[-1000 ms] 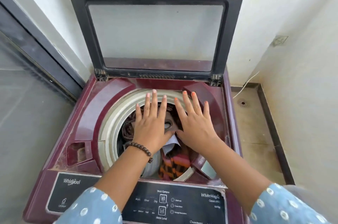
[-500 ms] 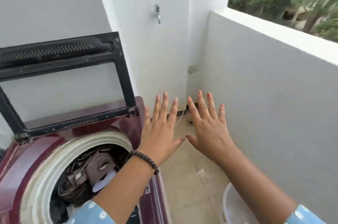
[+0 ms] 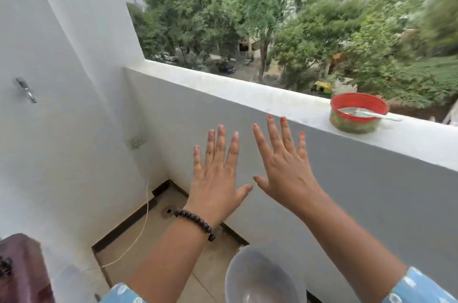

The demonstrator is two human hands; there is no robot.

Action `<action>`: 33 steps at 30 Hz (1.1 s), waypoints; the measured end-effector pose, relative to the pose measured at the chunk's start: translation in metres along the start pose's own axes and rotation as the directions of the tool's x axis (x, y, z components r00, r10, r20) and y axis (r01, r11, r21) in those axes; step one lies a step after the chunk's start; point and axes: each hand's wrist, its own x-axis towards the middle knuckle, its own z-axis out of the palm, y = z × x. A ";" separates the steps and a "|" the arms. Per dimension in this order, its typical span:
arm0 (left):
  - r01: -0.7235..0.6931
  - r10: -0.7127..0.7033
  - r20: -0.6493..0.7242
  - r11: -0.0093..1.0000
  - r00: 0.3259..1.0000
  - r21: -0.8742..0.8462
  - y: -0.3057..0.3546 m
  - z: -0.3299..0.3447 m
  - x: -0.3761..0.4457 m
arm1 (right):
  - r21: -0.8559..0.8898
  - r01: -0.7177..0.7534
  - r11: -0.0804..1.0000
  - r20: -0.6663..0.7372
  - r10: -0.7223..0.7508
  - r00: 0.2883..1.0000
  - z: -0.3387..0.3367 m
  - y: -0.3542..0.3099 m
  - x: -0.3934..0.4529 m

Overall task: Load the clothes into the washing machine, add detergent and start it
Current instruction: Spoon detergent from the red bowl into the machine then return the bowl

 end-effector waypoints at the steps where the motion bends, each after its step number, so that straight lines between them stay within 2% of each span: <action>1: -0.031 0.031 -0.006 0.999 0.999 -0.005 0.015 -0.002 0.009 | -0.011 -0.028 1.000 -0.015 0.027 1.000 -0.005 0.015 -0.001; 7: -0.159 0.158 -0.046 0.987 0.986 -0.021 0.080 -0.006 0.043 | -0.066 -0.126 0.990 -0.086 0.120 0.989 -0.023 0.076 -0.009; 14: -0.166 0.166 -0.069 0.986 0.984 0.003 0.098 -0.006 0.056 | -0.068 -0.134 0.989 -0.090 0.128 0.988 -0.024 0.096 -0.007; 25: -0.048 0.052 -0.053 0.996 0.997 0.071 0.071 -0.011 0.047 | -0.034 -0.012 0.999 -0.082 0.010 0.997 -0.023 0.075 0.011; 33: 0.139 -0.135 -0.054 0.987 0.989 0.077 0.014 -0.017 0.013 | 0.023 0.165 0.986 -0.058 -0.164 0.985 -0.015 0.013 0.028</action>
